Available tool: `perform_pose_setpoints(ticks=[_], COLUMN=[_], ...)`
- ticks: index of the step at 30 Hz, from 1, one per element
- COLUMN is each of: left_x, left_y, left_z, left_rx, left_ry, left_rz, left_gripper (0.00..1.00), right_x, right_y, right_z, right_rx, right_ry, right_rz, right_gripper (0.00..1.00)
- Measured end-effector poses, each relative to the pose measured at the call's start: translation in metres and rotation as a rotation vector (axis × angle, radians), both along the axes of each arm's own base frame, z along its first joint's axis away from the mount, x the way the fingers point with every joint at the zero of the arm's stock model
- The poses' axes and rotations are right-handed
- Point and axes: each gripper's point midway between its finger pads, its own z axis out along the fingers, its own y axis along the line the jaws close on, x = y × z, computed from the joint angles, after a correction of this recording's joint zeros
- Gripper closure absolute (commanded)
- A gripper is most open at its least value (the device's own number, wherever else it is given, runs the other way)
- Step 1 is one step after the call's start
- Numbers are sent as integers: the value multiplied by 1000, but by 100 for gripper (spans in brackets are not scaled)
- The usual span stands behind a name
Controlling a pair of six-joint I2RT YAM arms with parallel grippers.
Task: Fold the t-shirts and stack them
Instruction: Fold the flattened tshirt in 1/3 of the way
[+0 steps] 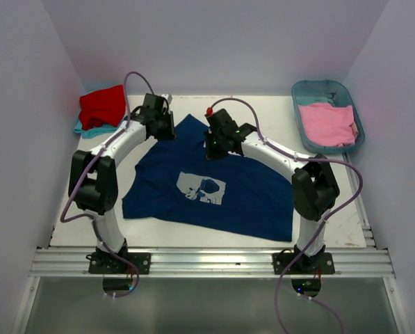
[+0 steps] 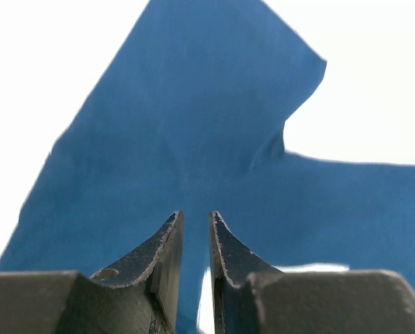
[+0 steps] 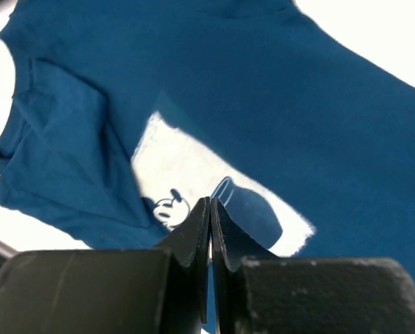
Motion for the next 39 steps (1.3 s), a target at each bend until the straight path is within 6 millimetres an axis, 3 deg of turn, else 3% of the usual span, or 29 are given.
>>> perform_pose_setpoints(ticks=[4, 6, 10, 16, 21, 24, 29, 39], left_x=[35, 40, 24, -43, -86, -96, -97, -109], left_y=[-9, -10, -2, 17, 21, 18, 9, 2], left_z=[5, 2, -16, -68, -76, -65, -49, -69], left_rx=[-2, 0, 34, 89, 68, 38, -19, -32], left_ry=[-28, -24, 40, 238, 309, 284, 219, 266], left_rz=[-2, -1, 12, 22, -7, -25, -66, -129], left_gripper=[75, 75, 77, 100, 100, 100, 100, 100], right_x=[-3, -8, -27, -52, -51, -50, -48, -48], right_y=[-4, -1, 0, -5, 2, 7, 9, 9], right_z=[-3, -4, -19, -47, -45, -43, -42, -42], right_rx=[-18, -4, 21, 28, 68, 89, 98, 98], right_ry=[10, 30, 85, 177, 172, 168, 159, 159], right_rz=[6, 36, 84, 116, 129, 138, 141, 141], right_gripper=[85, 84, 87, 98, 100, 100, 100, 100])
